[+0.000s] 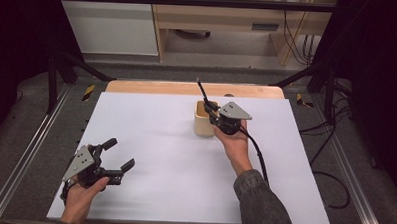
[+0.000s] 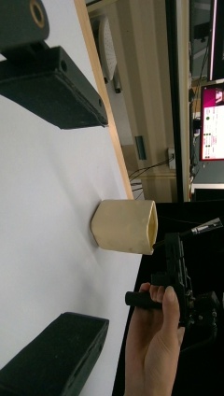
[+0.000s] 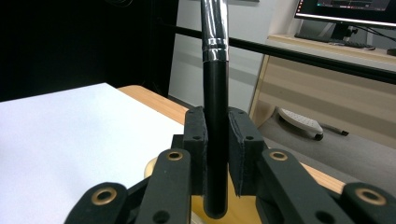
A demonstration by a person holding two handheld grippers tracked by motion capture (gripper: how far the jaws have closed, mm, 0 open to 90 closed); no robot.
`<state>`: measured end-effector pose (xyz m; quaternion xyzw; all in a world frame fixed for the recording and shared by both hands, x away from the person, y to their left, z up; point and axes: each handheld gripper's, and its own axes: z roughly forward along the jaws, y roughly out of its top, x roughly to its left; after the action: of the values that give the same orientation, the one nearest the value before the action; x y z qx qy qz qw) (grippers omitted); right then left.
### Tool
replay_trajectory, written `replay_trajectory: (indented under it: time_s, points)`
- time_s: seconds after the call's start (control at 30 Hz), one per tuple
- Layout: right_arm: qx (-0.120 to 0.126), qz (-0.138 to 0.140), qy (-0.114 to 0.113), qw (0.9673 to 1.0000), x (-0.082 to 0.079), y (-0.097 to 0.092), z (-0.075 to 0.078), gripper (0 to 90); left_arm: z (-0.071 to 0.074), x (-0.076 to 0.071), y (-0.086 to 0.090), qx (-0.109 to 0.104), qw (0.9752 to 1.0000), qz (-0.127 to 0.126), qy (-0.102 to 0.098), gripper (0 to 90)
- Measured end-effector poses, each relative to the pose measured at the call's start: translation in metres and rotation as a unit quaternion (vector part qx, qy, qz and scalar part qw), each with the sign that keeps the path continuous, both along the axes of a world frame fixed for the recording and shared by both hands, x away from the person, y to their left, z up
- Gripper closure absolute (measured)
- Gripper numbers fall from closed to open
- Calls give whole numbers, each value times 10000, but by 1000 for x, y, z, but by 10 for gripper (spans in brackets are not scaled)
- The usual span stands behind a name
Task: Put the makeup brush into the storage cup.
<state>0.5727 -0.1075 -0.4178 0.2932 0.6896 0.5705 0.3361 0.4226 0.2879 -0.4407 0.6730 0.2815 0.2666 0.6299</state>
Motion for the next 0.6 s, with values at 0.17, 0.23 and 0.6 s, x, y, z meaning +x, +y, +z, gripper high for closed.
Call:
replay_trajectory:
  time_s: [0.17, 0.23, 0.6]
  points:
    - [4, -1, 4, 10000, 0, 2, -1, 792, 0, 0, 0, -6, 10000, -8, -4, 35]
    - [-2, 1, 1, 10000, 0, 2, -1, 792, 0, 0, 0, -1, 10000, -11, -6, 35]
    - [-64, -13, 24, 10000, 2, 3, -3, 792, 0, 0, 0, 26, 10000, -27, -9, 35]
